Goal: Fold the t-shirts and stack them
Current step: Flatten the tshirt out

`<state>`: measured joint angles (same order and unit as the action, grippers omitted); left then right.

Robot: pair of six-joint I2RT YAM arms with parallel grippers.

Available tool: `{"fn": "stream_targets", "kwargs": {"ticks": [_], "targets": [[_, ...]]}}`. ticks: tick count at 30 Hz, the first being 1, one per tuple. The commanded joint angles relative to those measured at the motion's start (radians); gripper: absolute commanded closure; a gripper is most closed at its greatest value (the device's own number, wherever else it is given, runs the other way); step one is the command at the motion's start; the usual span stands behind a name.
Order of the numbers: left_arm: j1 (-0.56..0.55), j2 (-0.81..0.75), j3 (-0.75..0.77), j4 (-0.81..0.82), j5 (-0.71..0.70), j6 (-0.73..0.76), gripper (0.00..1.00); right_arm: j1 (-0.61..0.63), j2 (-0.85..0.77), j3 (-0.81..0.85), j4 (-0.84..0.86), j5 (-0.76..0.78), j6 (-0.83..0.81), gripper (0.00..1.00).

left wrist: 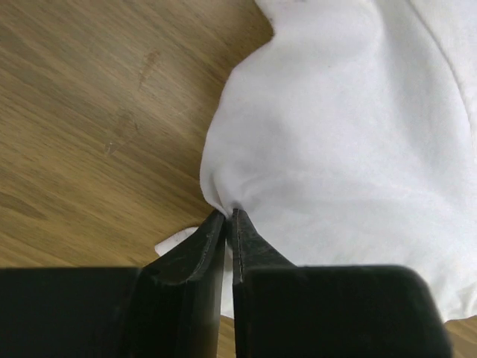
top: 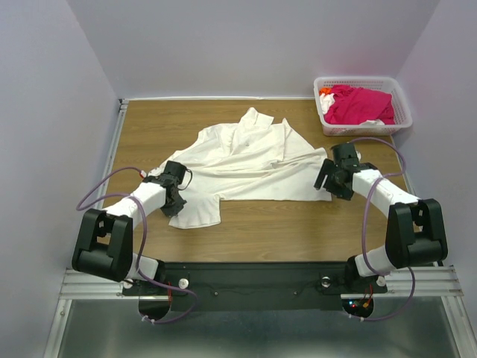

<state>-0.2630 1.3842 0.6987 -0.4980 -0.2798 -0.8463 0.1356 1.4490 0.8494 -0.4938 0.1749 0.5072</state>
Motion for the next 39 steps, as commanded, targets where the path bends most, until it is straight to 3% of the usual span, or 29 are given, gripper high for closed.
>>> {"fn": "stream_targets", "kwargs": {"ticks": [1,8,24,39], "targets": [[-0.002,0.029,-0.022,-0.053,-0.001,0.023,0.99,-0.017,0.002,-0.018,0.029,0.037,0.027,0.19],[-0.002,-0.030,-0.027,-0.040,0.013,0.027,1.00,-0.053,-0.004,-0.033,0.034,0.087,0.036,0.26],[-0.004,-0.160,-0.073,0.029,0.033,0.035,1.00,-0.048,0.094,-0.030,0.051,0.011,0.039,0.39],[-0.004,-0.229,-0.117,0.090,0.071,0.032,1.00,0.038,0.183,-0.038,-0.002,0.008,0.117,0.47]]}}
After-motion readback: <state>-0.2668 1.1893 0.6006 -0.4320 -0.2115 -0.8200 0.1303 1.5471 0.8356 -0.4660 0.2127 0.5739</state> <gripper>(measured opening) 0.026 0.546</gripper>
